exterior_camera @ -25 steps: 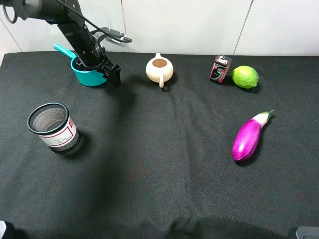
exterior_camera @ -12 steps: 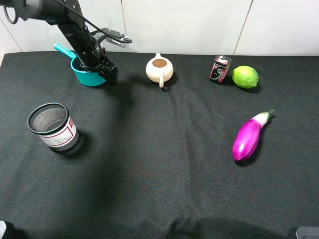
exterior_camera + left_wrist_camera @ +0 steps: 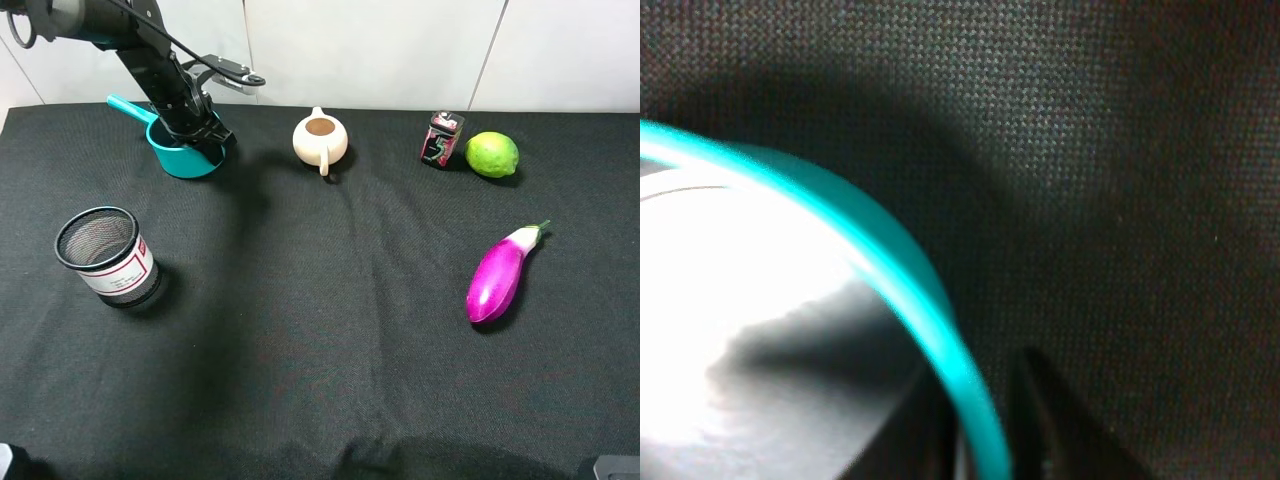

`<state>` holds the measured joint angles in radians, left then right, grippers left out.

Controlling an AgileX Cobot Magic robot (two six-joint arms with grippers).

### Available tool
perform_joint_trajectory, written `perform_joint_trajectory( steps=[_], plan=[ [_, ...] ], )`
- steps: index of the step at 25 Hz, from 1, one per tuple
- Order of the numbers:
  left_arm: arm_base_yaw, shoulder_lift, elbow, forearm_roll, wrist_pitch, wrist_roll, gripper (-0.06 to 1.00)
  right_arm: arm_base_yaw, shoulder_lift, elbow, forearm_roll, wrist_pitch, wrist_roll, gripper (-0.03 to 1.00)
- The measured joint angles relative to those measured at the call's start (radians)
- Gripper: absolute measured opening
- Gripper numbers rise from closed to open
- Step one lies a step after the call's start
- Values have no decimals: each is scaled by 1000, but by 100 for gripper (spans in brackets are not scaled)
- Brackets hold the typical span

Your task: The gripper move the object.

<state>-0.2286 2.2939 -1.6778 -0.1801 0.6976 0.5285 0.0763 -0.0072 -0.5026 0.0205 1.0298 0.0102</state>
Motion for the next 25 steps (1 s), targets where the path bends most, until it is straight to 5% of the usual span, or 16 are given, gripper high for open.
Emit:
perform_joint_trajectory(
  steps=[17,25],
  plan=[
    [0,-1,-5,6,-9,0,2,0,0,0,1,0,0,69],
    [0,-36,-5,3,68,0,2,0,0,0,1,0,0,69]
  ],
)
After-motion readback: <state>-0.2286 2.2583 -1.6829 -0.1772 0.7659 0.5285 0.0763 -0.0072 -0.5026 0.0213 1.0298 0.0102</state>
